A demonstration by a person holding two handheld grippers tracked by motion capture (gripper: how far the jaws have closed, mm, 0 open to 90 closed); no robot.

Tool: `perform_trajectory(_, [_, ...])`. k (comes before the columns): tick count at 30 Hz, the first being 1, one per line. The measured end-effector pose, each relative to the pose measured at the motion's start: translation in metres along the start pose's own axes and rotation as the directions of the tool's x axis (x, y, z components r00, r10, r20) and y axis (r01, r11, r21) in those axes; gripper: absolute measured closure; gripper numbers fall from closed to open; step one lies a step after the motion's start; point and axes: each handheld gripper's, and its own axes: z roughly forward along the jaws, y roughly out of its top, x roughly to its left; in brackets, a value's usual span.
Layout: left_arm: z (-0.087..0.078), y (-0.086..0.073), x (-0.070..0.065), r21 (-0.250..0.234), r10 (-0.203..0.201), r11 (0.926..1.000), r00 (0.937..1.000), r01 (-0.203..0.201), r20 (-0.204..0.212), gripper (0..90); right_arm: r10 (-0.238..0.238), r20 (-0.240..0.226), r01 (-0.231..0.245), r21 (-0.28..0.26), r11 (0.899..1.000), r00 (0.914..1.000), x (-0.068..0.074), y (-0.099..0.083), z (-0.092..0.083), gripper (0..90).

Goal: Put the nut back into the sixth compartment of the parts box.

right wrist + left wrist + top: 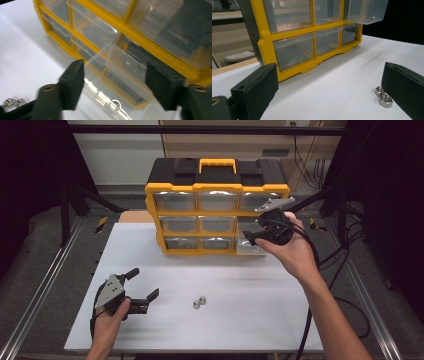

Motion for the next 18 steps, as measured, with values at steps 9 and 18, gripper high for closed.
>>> perform_trajectory(9, [0.000, 0.000, 0.000, -0.005, -0.001, 1.0000, 1.0000, 0.001, -0.003, 1.0, -0.083, -0.066, 0.079, -0.057, 0.995, 0.9944, 0.047, -0.003, -0.003, 15.7])
perform_trajectory(18, [-0.001, 0.000, 0.001, -0.006, -0.003, 1.0000, 1.0000, 0.003, -0.008, 1.0, -0.142, -0.120, 0.139, -0.029, 0.990, 0.9825, 0.080, -0.012, 0.010, 12.8])
